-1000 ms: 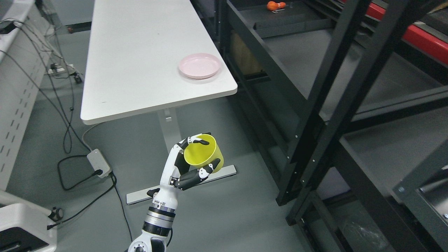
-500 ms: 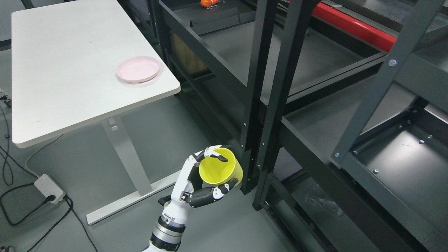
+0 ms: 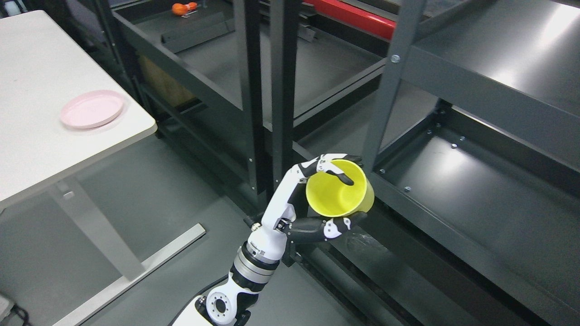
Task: Place yellow IKEA cup on middle right shelf
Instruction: 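Carry the cup in the left hand while turning toward the shelves, then raise the cup with the left hand up onto the shelf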
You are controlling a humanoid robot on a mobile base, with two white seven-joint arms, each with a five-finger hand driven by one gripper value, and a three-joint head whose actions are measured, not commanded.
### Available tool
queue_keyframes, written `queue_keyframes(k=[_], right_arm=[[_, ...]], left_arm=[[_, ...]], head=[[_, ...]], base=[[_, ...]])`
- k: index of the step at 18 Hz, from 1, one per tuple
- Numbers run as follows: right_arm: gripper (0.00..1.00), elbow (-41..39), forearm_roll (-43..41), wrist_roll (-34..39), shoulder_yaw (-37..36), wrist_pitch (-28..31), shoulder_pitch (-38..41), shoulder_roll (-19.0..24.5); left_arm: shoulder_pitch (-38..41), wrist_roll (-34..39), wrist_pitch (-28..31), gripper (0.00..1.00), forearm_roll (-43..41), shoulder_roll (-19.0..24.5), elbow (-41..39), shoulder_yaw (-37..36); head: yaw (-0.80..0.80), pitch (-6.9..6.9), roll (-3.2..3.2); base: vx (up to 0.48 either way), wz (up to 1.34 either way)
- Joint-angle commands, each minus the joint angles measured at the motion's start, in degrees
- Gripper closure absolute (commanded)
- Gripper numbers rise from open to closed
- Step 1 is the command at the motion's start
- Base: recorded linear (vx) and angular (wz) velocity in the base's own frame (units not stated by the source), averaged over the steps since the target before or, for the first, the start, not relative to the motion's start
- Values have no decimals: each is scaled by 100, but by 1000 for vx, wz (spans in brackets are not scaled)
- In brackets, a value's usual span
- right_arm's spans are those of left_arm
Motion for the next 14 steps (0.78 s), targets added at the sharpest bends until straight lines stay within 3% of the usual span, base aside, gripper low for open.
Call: queue_keyframes(k=[1,14], right_arm=[[1,0,-141,-5,97,5,80,-100],[1,0,-141,-5,97,5,80,-100]], left_arm=[[-672,1,7,98,-13,-124,-134,-1122],[-1991,10,-28,98,-5,-124,-811,-1641]], head=[[0,0,0],[0,0,0]], base=[[-18,-569],[4,-446]])
